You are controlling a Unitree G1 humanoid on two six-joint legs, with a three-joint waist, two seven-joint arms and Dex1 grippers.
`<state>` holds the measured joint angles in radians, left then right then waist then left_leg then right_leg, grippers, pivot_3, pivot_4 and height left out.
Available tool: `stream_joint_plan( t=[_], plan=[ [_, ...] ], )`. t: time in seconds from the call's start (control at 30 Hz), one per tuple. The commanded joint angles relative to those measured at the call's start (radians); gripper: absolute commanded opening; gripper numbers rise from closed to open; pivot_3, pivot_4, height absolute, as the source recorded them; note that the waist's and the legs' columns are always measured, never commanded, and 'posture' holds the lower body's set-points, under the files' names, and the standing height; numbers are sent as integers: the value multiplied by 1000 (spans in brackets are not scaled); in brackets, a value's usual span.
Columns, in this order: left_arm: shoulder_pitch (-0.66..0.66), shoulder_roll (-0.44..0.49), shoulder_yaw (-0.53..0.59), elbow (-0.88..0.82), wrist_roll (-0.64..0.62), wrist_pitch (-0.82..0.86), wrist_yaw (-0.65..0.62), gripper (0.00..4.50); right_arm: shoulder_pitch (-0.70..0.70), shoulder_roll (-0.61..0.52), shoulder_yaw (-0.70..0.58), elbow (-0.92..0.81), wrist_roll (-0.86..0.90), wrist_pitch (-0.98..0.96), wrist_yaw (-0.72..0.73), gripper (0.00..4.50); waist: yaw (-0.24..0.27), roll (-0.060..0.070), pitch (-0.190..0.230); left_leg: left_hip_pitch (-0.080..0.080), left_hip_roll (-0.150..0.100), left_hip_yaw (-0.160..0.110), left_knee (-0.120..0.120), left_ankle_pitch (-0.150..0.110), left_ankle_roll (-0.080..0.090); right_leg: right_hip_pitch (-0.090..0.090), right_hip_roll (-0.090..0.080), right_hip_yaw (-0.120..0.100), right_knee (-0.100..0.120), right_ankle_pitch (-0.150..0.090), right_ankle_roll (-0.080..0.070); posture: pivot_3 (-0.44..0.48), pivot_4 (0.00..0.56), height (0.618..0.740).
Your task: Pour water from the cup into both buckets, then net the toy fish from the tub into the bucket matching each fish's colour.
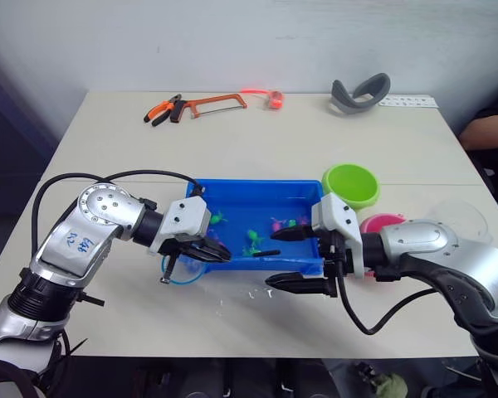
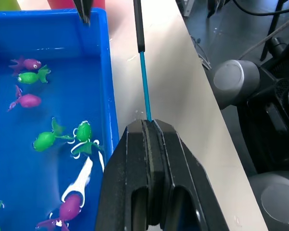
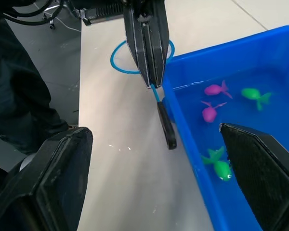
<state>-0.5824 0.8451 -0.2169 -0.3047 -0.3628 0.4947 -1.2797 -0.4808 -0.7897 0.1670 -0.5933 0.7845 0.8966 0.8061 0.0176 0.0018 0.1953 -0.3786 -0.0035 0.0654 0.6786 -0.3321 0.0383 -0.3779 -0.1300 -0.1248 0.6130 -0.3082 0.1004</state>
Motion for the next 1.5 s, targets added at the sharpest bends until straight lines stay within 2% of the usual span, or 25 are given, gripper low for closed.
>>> stream_joint_plan(
  t=[0.03, 0.33, 0.53, 0.8, 0.9, 0.93, 0.97, 1.1, 1.13, 1.37, 1.43, 1.47, 1.5],
  plan=[
    [23, 7, 9, -59, 5, -13, 12, 41, -4, 24, 7, -21, -10, 11, -22, 4500, 1, 0, 0, 0, 0, 0, 0, 0, 0, 0, 0, 0, 0, 0, 0, 0, 150, 740],
    [-26, -30, -49, -22, 62, -6, 20, 41, -21, 66, 59, 7, -64, -1, -5, 4500, 6, 0, 0, -1, 0, -1, 2, 0, 0, 0, 0, -1, 0, 0, 0, 0, 150, 740],
    [-46, -47, -58, -17, 69, 26, 39, 41, -53, 45, 69, 23, -80, 11, 31, 4500, 5, 0, 0, -2, 0, -2, 2, 0, 0, 0, 1, -2, 0, 0, 0, 0, 150, 740],
    [-59, -58, -64, -20, 76, 52, 55, 41, -67, 71, 67, 29, -83, 34, 27, 4500, 6, 0, 0, -3, 0, -3, 3, 0, 0, 0, 1, -3, 0, 0, 0, 0, 150, 740],
    [-58, -57, -65, -25, 77, 55, 54, 0, -72, 80, 64, 32, -86, 40, 22, 3675, 6, 0, 0, -3, 0, -3, 3, 0, 0, 0, 1, -3, 0, 0, 0, 0, 150, 740],
    [-58, -58, -65, -26, 78, 56, 55, 0, -74, 85, 63, 34, -87, 43, 18, 3207, 6, 0, 0, -3, 0, -3, 3, 0, 0, 0, 1, -3, 0, 0, 0, 0, 150, 740],
    [-59, -59, -65, -28, 79, 56, 56, 0, -76, 90, 63, 37, -88, 46, 15, 2501, 6, 0, 0, -3, 0, -3, 3, 0, 0, 0, 1, -4, 0, 0, 0, 0, 150, 740],
    [-65, -68, -66, -31, 76, 65, 64, 0, -87, 101, 66, 45, -92, 55, 17, 765, 6, 0, 0, -4, 0, -3, 3, 0, 0, 0, 1, -4, 0, 0, 0, 0, 150, 740],
    [-68, -71, -65, -32, 75, 69, 67, 0, -89, 103, 67, 48, -93, 56, 18, 152, 6, 0, 0, -4, 0, -3, 3, 0, 0, 0, 1, -4, 0, 0, 0, 0, 150, 740],
    [-54, -76, -24, -50, 17, 117, 63, 0, -91, 111, 64, 59, -98, 37, 33, 68, 5, 0, 0, -5, -1, -4, 4, 0, 0, 0, 2, -5, 0, 0, 0, 0, 150, 740],
    [-31, -84, 26, -57, -34, 113, 54, 678, -81, 109, 46, 54, -93, 15, 46, 0, 5, 0, 0, -5, -1, -4, 4, 0, 0, 0, 3, -5, 0, 0, 0, 0, 150, 740],
    [-18, -88, 57, -57, -61, 104, 51, 769, -76, 106, 37, 51, -92, 3, 53, 0, 5, 0, 0, -5, 0, -4, 4, 0, 0, -1, 2, -5, 0, 0, 0, 0, 150, 740],
    [-6, -97, 97, -52, -89, 93, 56, 1291, -72, 97, 21, 47, -84, 4, 58, 0, 5, 0, 0, -5, 0, -5, 4, 0, 0, -1, 2, -5, 0, 0, 0, 0, 150, 740]
  ],
)
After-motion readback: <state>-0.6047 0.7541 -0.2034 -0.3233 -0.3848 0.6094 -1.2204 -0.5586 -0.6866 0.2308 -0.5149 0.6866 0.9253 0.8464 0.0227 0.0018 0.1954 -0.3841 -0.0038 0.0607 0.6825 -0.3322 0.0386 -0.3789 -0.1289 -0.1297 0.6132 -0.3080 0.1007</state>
